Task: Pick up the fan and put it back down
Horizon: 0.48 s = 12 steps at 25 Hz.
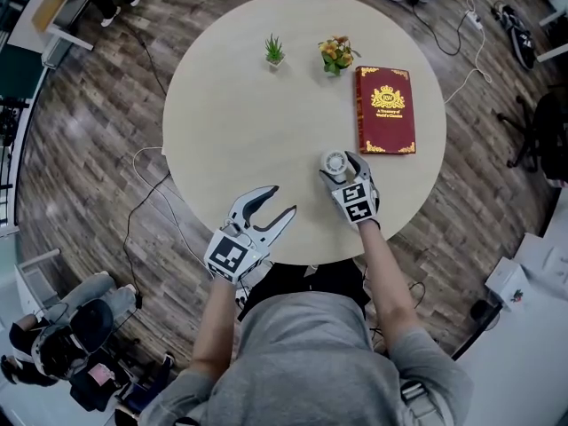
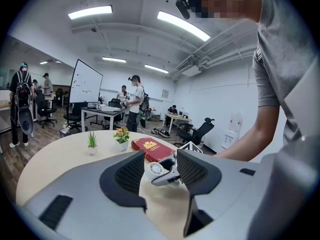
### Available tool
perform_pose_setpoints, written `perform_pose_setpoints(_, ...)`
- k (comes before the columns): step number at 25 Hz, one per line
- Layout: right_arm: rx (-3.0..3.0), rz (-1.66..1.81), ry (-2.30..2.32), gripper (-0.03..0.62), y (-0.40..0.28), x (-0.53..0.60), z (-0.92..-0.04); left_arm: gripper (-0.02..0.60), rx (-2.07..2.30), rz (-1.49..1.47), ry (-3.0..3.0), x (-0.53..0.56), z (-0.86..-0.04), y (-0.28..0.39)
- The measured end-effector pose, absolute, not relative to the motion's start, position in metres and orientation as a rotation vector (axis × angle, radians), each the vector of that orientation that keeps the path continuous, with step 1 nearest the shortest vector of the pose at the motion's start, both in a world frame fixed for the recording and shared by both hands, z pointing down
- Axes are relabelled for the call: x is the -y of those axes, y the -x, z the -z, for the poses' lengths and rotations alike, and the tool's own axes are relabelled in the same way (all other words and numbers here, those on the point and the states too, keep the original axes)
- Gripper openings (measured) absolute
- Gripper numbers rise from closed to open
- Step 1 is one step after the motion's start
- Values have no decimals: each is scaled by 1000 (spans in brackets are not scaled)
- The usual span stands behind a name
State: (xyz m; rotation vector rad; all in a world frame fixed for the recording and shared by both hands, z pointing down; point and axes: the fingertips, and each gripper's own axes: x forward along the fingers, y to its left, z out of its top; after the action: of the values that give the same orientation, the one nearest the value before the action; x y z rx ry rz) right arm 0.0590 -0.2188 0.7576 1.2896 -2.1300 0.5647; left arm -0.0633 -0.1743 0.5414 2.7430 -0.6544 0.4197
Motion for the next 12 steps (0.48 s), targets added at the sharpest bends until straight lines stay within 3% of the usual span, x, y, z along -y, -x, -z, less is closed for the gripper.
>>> perform_pose_setpoints(12,2112,-508,-1400,367,-70,210,-711,218,617,-374,-2814,160,-517,69)
